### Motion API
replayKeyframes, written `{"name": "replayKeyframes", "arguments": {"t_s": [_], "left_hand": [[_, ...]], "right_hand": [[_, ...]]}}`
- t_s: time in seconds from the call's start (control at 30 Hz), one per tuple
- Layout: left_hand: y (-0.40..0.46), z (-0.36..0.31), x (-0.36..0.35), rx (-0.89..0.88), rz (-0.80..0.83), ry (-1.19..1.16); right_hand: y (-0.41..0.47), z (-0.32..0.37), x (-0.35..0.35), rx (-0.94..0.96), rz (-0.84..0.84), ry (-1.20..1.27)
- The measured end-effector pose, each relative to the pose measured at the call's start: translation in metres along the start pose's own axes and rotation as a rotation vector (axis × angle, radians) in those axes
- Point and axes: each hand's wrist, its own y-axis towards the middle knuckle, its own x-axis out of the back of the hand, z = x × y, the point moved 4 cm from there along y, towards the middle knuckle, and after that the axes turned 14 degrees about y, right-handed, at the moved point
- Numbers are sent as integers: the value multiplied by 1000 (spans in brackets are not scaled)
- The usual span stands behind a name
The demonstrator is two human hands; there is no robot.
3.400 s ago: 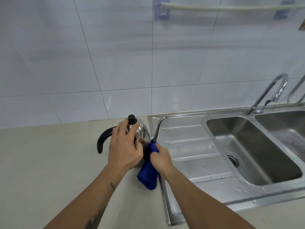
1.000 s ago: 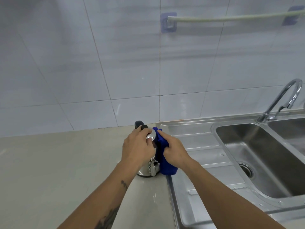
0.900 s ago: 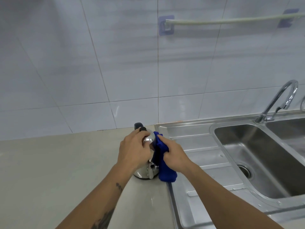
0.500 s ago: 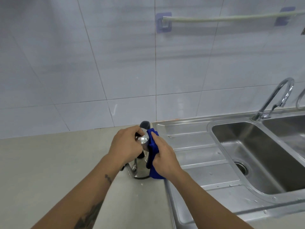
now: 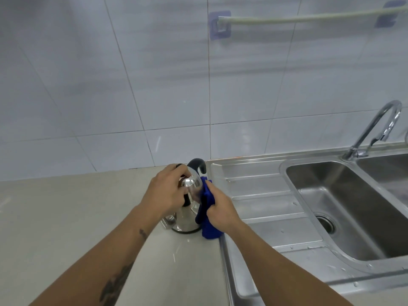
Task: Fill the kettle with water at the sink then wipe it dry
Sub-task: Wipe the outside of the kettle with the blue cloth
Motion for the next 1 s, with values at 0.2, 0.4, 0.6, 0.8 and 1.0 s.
{"name": "replayKeyframes", "arguments": {"t_s": [0.2, 0.4, 0.6, 0.8, 1.0], "left_hand": [[8, 16, 5, -31, 81, -84], [3, -9, -1, 83, -48, -23], [-8, -3, -6, 60, -78, -5], [0, 5, -4, 45, -23, 48], [-1, 5, -5, 51, -56, 9]], "right_hand": [[-4, -4, -10, 35, -50, 22], [-7, 28, -19, 315, -82, -131], [14, -12, -5, 3, 13, -1], [31, -2, 0, -131, 87, -9], [40, 20, 0, -8, 16, 7]]}}
